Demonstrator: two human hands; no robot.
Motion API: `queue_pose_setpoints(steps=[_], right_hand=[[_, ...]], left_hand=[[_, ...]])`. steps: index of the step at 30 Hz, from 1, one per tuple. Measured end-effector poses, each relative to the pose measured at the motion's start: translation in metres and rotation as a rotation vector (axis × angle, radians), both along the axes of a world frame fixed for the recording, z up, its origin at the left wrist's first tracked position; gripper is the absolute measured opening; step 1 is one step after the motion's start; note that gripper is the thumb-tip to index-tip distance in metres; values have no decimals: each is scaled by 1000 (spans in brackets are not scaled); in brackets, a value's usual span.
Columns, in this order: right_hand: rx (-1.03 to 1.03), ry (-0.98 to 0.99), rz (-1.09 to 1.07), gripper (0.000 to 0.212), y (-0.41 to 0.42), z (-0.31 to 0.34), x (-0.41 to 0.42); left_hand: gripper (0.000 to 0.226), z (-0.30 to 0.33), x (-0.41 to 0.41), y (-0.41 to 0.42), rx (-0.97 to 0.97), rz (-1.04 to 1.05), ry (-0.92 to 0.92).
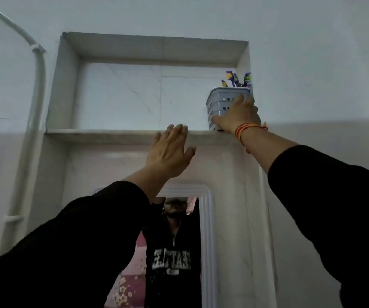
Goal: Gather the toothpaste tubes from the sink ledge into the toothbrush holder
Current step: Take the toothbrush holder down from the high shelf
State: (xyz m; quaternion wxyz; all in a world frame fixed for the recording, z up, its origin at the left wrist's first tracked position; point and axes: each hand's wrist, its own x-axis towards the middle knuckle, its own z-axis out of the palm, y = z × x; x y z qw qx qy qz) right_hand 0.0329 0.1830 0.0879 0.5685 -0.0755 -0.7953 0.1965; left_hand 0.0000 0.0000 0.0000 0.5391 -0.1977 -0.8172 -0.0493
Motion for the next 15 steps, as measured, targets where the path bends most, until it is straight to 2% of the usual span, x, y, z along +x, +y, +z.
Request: queue_pose_setpoints(steps=[5,7,11,15], right_hand=[[-152,29,22,130,4,14,-32],[-183,78,23,134,4,19,-38],[-257,138,73,128,1,18,-28],[-295,124,139,119,-7,16,1]], left_hand=[[65,-5,-24,1,87,-9,77],[64,-1,-25,-1,78,-17,78],[64,5,-18,-3,66,-27,28],[70,20,-8,-9,1,-43,-125]])
